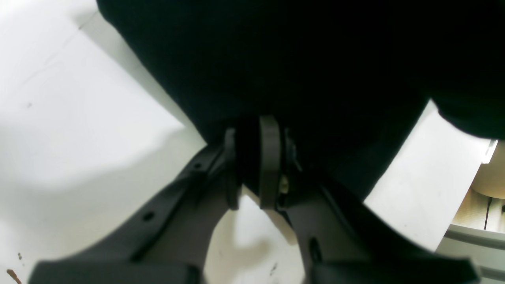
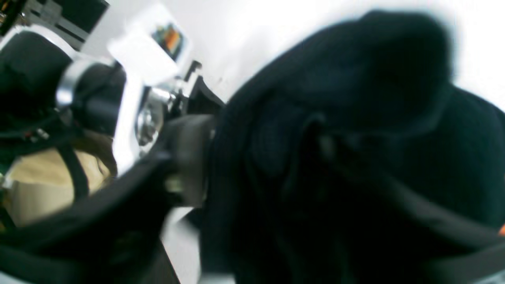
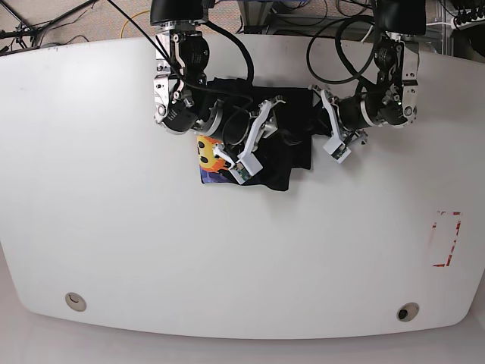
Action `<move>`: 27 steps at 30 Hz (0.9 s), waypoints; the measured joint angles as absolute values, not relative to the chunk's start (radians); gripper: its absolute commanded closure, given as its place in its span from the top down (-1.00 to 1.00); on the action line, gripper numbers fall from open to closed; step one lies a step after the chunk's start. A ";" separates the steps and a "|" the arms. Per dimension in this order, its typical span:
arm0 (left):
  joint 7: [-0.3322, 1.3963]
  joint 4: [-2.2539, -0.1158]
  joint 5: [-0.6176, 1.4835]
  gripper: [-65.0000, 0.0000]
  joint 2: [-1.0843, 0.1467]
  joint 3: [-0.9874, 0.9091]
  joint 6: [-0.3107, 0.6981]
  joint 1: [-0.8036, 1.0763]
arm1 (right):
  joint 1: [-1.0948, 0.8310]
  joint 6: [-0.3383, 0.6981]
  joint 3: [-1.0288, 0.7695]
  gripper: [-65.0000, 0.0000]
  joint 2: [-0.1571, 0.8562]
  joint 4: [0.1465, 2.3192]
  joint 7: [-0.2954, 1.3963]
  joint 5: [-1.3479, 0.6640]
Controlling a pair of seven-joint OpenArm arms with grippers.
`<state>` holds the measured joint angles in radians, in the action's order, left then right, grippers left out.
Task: Fold the T-shirt properly
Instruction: 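Press the folded bundle with the right gripper and release the left gripper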
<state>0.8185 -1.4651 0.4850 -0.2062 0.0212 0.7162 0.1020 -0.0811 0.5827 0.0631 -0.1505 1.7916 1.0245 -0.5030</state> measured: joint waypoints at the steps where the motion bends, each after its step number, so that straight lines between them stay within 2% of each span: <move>1: 0.819 -1.465 0.485 -0.82 -0.206 0.021 0.716 0.102 | -0.080 0.578 0.063 0.29 -0.151 1.792 1.024 -0.501; 5: 0.819 -1.465 0.485 -0.82 -0.206 0.021 0.716 0.102 | -0.081 0.570 0.063 0.35 -0.149 1.794 1.018 -0.501; 19: 0.823 -1.467 0.485 -0.78 -0.206 0.021 0.717 0.102 | -0.136 0.574 0.059 0.35 -0.122 1.949 0.999 -0.503; 22: 0.850 -1.493 0.466 -0.62 -0.206 0.020 0.717 0.104 | -0.137 0.574 0.051 0.34 -0.088 1.951 0.999 -0.502; 27: 0.922 -1.548 0.476 -0.21 -0.176 -0.021 0.718 0.119 | -0.165 0.577 0.031 0.31 -0.052 1.951 0.982 -0.495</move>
